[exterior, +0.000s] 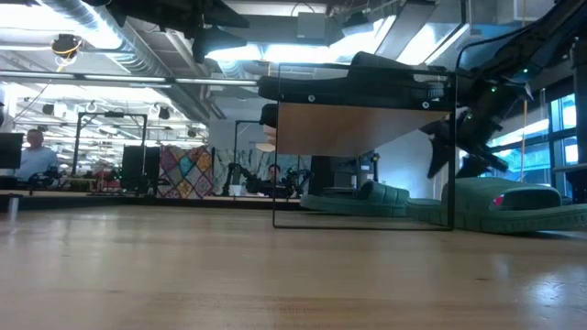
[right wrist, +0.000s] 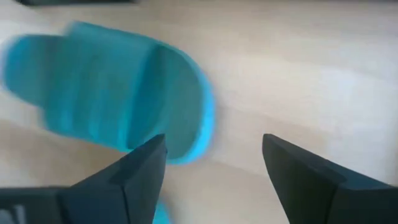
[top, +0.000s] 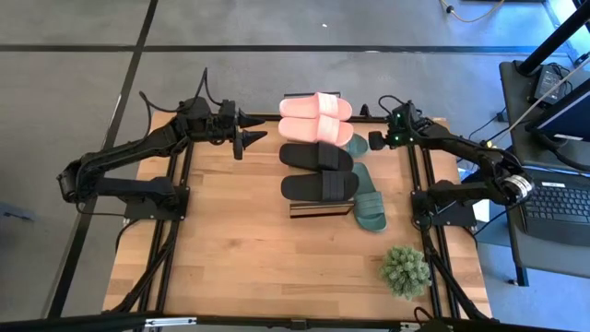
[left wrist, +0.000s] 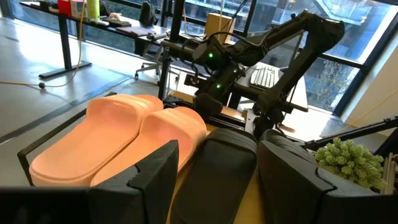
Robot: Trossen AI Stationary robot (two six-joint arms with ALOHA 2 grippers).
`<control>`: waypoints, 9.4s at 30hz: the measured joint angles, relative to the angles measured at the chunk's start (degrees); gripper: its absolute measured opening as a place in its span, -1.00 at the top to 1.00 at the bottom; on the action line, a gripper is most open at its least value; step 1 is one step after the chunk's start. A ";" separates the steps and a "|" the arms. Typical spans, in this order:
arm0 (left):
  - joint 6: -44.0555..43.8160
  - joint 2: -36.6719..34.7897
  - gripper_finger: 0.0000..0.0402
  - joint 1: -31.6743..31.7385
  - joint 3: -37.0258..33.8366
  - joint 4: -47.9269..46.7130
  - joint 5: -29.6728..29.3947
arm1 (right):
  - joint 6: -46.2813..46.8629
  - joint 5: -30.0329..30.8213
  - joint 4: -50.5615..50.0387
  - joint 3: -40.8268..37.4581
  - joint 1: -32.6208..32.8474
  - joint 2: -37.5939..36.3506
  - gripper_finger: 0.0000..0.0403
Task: Pick and place slides into the shelf
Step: Put the green slide under the shelf
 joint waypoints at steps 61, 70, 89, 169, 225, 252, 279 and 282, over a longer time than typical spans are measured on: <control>0.00 0.00 -0.06 -0.02 0.00 -0.02 -0.11 | 13.07 10.67 25.90 0.71 9.99 22.43 -0.32; -0.04 0.00 -0.06 -0.02 0.00 -0.02 -0.13 | 12.81 10.17 25.88 3.63 9.99 24.28 -0.32; -0.15 -0.02 -0.06 0.00 0.00 -0.53 -0.13 | 16.12 14.34 21.09 3.85 6.88 20.65 -0.32; 10.99 0.04 -0.06 -0.48 0.00 -6.01 0.29 | 33.80 32.35 -69.94 63.78 91.32 17.53 -0.32; 10.97 0.04 -0.06 -0.49 0.00 -6.05 -0.24 | 29.26 36.05 -38.46 13.36 92.35 17.26 -0.32; 10.97 0.04 -0.06 -0.50 0.00 -6.08 -3.15 | 25.05 46.43 -37.50 10.12 90.41 17.28 -0.24; 11.02 0.04 -0.06 -0.50 0.00 -5.69 -3.26 | 41.02 42.11 -70.21 23.76 89.57 15.11 0.96; 11.04 0.00 -0.06 -0.50 0.00 -5.01 -3.27 | 40.48 41.49 -70.37 26.83 89.36 12.26 0.96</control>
